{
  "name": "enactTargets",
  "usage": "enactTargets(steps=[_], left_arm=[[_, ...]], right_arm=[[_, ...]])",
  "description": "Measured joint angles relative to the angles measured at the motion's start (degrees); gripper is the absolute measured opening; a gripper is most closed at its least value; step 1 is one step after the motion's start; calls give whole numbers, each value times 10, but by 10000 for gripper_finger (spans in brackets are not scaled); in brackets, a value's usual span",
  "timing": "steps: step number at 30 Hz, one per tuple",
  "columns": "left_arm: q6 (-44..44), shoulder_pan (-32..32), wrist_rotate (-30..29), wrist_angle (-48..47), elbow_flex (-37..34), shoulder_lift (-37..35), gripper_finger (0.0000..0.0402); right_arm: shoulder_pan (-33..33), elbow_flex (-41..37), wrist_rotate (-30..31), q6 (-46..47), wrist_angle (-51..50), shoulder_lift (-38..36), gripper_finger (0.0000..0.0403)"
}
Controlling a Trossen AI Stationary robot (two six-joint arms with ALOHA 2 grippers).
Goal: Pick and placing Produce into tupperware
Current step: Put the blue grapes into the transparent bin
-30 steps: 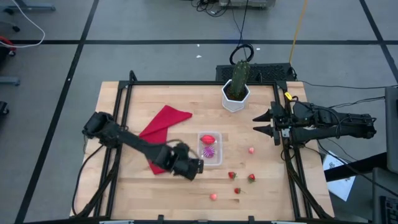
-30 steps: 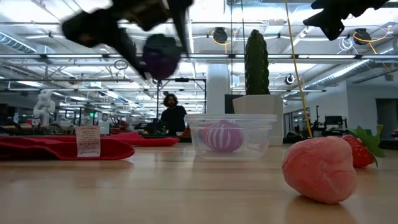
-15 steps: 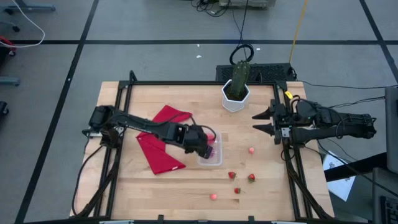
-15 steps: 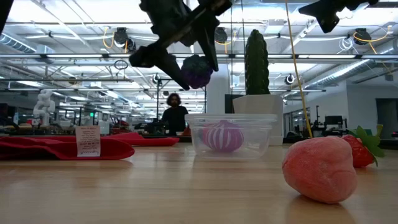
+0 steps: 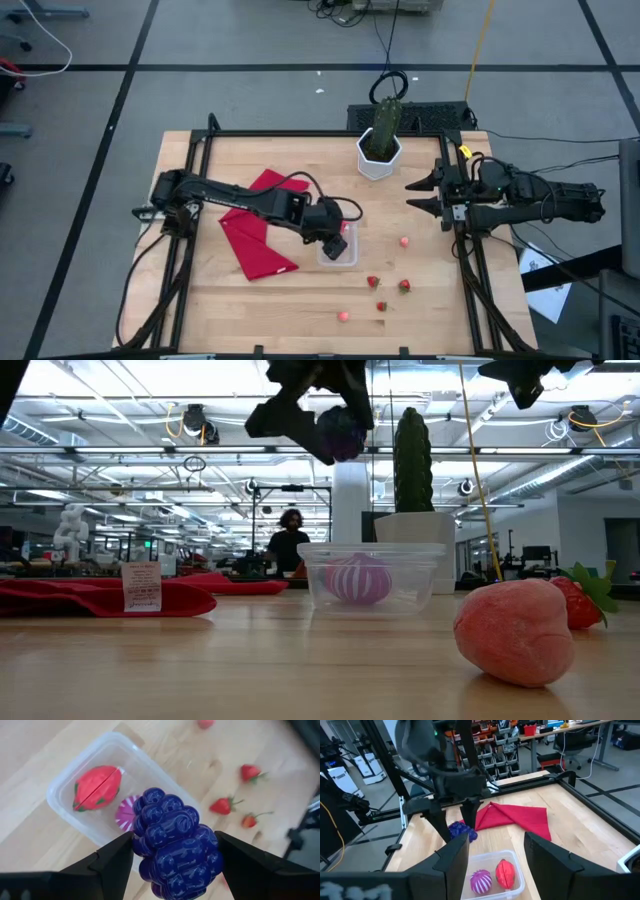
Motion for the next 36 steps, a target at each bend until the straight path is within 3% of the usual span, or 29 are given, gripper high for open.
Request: enactTargets(steps=[9, 13, 21, 36], left_arm=[[53, 0, 1, -197, 217, 140, 271], [68, -6, 1, -234, 282, 188, 271], [75, -7, 14, -272, 291, 227, 271], [89, -10, 18, -250, 287, 258, 271]], right_arm=[[0, 0, 0, 0, 2, 0, 185], [0, 0, 0, 0, 1, 0, 185], [0, 0, 0, 1, -1, 0, 185], [0, 0, 0, 1, -1, 0, 185]])
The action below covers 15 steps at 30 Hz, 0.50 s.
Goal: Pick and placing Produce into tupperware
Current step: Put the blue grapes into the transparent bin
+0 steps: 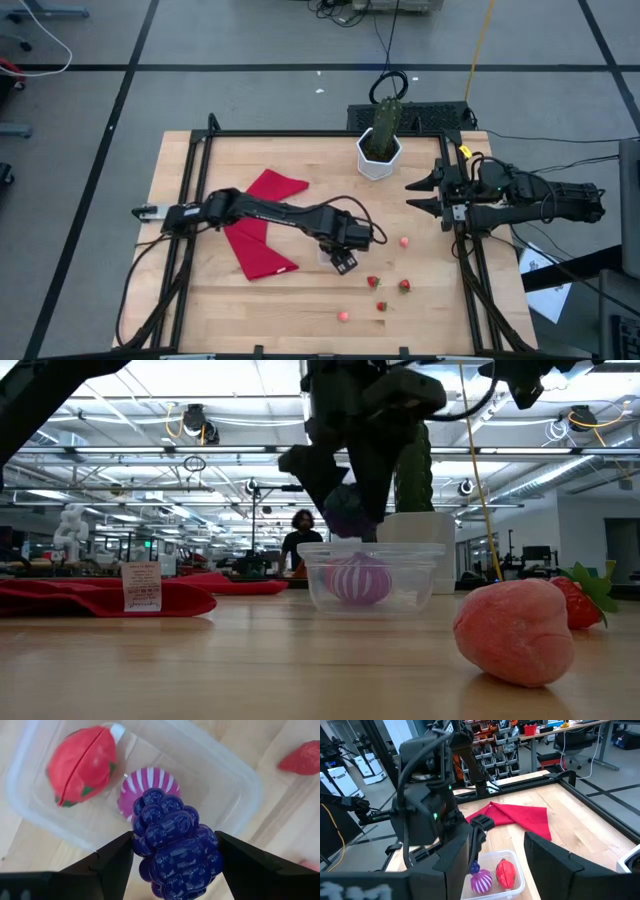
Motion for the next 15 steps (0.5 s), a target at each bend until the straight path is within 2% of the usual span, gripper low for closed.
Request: enactTargets(steps=[15], left_arm=[[91, -12, -8, 9, 0, 5, 271]], right_arm=[[0, 0, 0, 0, 1, 0, 185]])
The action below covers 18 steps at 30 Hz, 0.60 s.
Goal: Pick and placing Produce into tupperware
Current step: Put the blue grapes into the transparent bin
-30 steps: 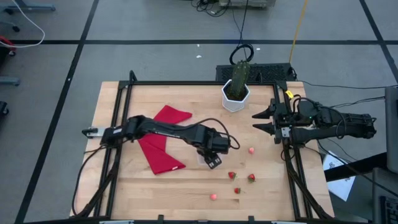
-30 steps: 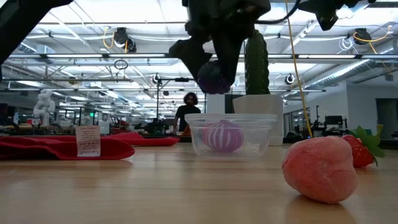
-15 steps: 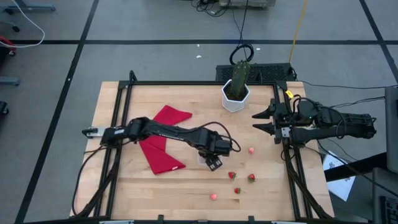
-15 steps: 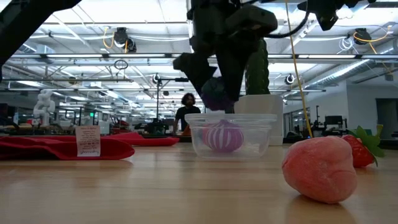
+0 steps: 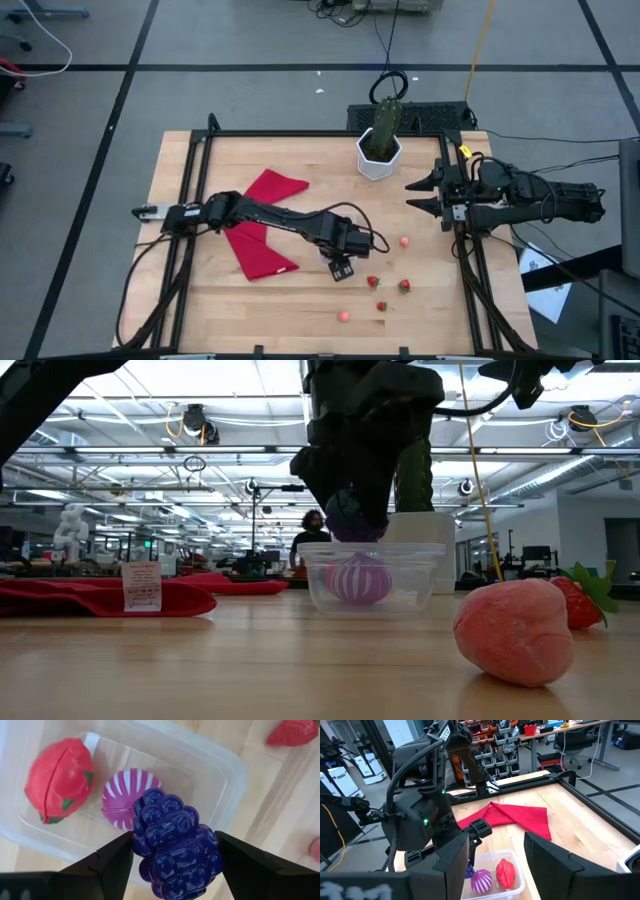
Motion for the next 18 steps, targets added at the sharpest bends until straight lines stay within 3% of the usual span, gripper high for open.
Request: enactTargets(steps=[18], left_arm=[[66, -14, -4, 4, 0, 12, 271]], right_arm=[[0, 0, 0, 0, 0, 4, 185]])
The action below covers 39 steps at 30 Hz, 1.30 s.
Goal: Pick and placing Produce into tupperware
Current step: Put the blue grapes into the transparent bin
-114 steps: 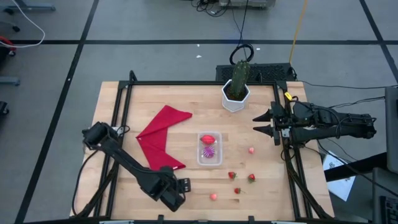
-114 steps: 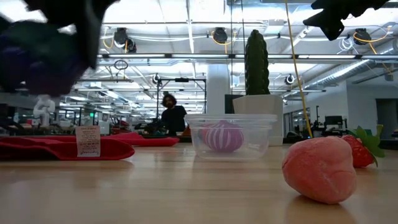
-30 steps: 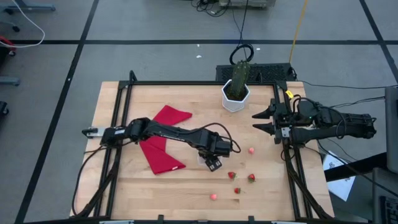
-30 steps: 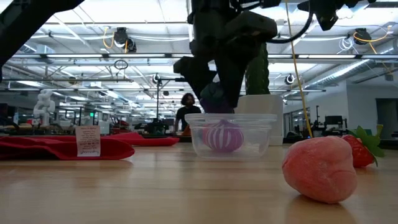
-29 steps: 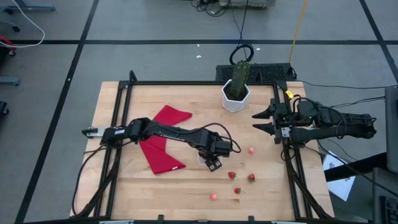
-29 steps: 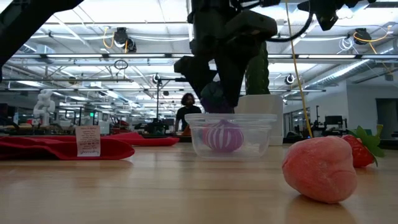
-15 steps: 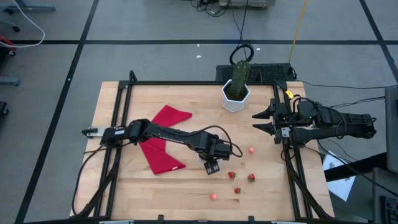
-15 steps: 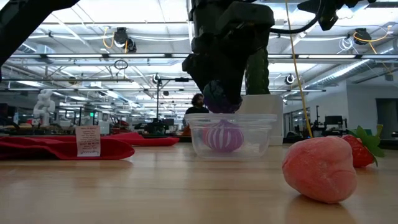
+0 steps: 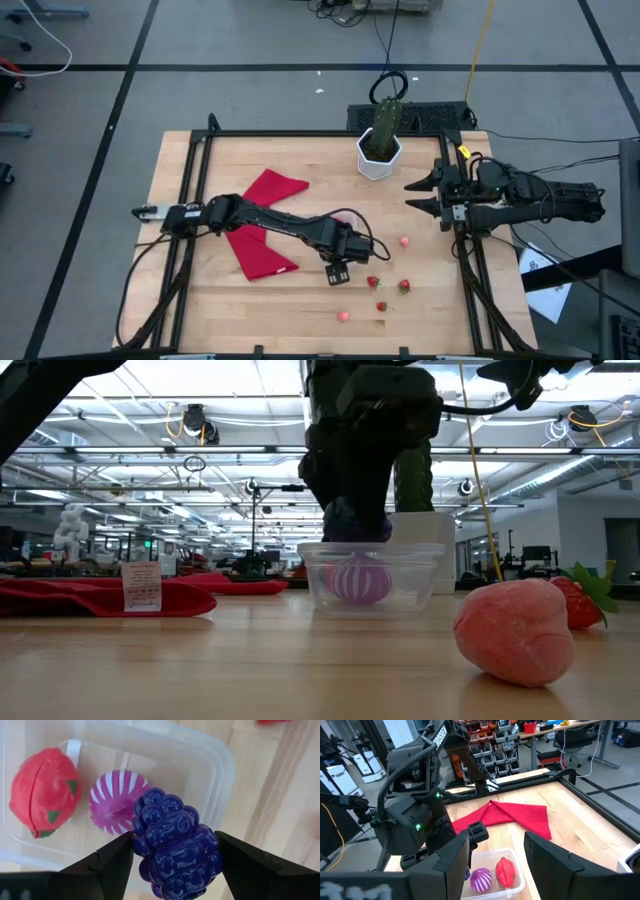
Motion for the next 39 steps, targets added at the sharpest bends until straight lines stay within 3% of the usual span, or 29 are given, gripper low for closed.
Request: enactTargets(steps=[22, 32, 39], left_arm=[[-5, 14, 12, -37, 2, 10, 271], [-13, 18, -11, -65, 82, 7, 271], [7, 17, -13, -70, 86, 7, 271]], right_arm=[[0, 0, 0, 0, 0, 33, 185], [0, 0, 0, 0, 0, 34, 185], [0, 0, 0, 0, 0, 34, 185]])
